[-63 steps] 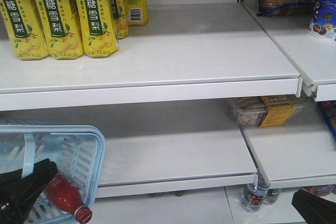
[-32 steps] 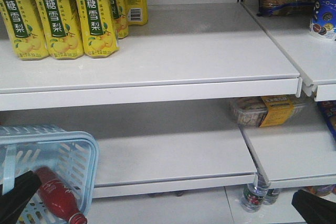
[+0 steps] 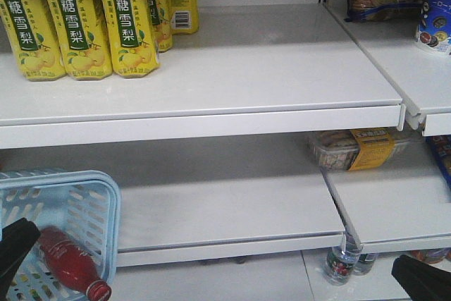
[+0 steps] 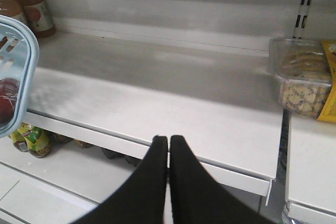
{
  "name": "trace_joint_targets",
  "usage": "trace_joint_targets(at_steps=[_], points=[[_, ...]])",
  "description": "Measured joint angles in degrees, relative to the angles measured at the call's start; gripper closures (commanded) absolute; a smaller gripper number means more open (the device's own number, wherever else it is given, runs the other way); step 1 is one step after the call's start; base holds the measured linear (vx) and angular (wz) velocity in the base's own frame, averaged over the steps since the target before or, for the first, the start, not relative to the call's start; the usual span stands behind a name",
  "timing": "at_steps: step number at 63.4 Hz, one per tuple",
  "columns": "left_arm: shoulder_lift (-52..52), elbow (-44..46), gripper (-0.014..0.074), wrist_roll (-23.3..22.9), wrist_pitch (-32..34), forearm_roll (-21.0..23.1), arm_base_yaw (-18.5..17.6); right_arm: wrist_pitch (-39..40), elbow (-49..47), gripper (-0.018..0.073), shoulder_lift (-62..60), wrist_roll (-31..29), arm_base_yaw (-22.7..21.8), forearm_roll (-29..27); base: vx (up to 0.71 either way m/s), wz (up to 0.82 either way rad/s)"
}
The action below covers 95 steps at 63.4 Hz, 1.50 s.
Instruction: Place coke in basket with both arms
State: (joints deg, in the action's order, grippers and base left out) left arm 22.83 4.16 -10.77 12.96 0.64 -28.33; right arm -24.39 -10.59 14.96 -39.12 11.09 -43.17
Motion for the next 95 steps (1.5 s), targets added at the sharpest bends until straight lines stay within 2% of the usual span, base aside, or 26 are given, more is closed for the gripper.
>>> trace_joint_targets(at_steps=[16,56,72,95], points=[[-4.33,0.00,0.0603,-0.72,-0.96,0.06,3.71,0.00,0.00,0.0564,0.00,0.00,0.00,0.00,0.00,0.00],[-13.79,-0.97,0.0603,-0.11,-15.81,0.12,16.69,0.00,0.00,0.0564,0.00,0.00,0.00,0.00,0.00,0.00],[-18.71,-6.21,0.0603,-0.38,-17.13,0.12,19.92,0.00,0.00,0.0564,0.00,0.00,0.00,0.00,0.00,0.00],[-23.18,-6.43,0.0603,-2.32,-18.23,0.17,23.09,0.00,0.00,0.0564,0.00,0.00,0.00,0.00,0.00,0.00]])
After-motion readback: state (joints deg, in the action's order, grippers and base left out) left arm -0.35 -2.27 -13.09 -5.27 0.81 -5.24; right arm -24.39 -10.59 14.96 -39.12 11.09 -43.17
